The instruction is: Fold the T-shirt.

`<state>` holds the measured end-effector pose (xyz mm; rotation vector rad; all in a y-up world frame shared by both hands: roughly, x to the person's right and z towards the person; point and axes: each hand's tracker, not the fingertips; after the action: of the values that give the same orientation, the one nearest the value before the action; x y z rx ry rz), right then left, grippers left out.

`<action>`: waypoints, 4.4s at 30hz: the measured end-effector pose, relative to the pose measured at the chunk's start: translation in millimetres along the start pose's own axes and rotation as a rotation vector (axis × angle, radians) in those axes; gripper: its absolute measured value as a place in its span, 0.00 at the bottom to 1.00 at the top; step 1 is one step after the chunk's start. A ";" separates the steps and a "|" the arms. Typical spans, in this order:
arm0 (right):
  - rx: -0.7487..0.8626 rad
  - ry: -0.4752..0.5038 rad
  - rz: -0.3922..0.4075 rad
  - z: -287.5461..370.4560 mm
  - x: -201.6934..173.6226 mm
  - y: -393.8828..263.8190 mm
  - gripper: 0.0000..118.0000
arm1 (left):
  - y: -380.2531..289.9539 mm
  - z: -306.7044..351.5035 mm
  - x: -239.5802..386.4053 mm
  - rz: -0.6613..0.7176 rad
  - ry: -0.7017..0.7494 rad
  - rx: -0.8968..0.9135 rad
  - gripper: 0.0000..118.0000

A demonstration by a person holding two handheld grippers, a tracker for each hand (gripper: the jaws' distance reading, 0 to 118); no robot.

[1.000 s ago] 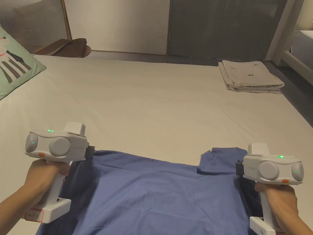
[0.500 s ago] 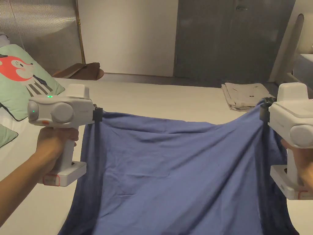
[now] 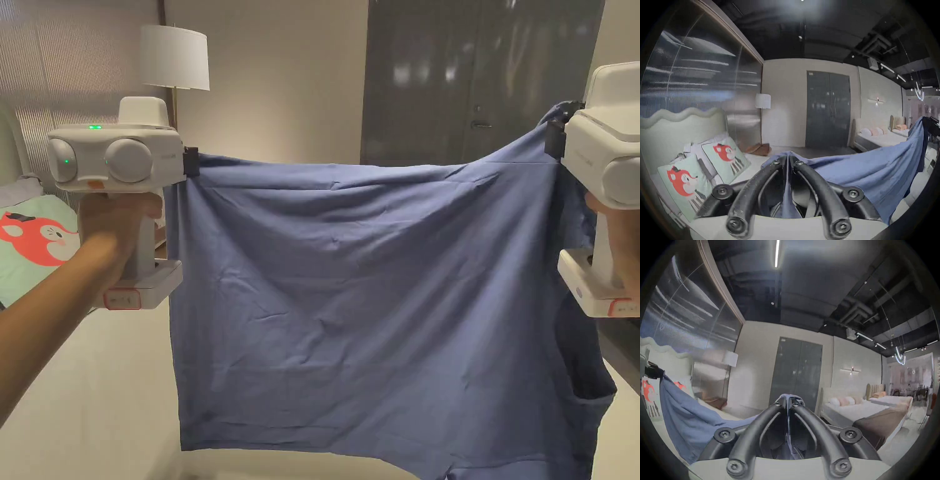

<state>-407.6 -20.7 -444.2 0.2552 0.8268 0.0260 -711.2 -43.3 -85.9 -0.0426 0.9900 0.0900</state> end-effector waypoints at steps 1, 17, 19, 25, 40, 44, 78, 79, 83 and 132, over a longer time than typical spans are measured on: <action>0.007 -0.004 -0.008 -2.2 3.1 7.7 0.01 | 8.1 -3.7 -0.8 0.015 0.002 0.006 0.00; -0.121 0.033 -0.125 -38.7 2.5 -107.9 0.01 | -67.7 -71.0 8.1 -0.035 0.046 -0.038 0.01; -0.179 0.038 -0.129 -38.0 -0.7 -138.1 0.01 | -99.0 -79.5 4.3 -0.054 0.043 -0.078 0.00; -0.321 0.068 -0.153 -11.1 -7.0 -217.3 0.01 | -191.9 -81.6 -5.5 -0.077 0.052 -0.238 0.00; -0.553 0.147 -0.171 147.9 -3.7 -321.4 0.01 | -336.6 54.3 -27.7 -0.029 0.030 -0.489 0.00; -0.597 0.157 -0.200 208.9 0.4 -324.1 0.01 | -359.3 103.0 -40.1 -0.018 0.019 -0.531 0.00; -0.987 0.089 -0.238 457.8 15.0 -382.7 0.01 | -457.9 321.7 -91.6 0.040 0.049 -0.800 0.01; -0.992 0.088 -0.245 457.3 15.0 -382.6 0.01 | -456.3 321.1 -89.8 0.032 0.053 -0.805 0.01; -1.004 0.082 -0.258 451.1 17.8 -379.9 0.20 | -450.7 320.7 -91.0 0.057 0.063 -0.805 0.21; -0.320 0.091 -0.046 397.6 -76.1 -210.2 0.00 | -372.3 312.0 -81.0 0.090 -0.005 -0.669 0.00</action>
<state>-184.8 -318.9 -180.6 -0.0668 0.9055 0.1268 -460.0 -394.4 151.0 -0.6100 0.9203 0.5009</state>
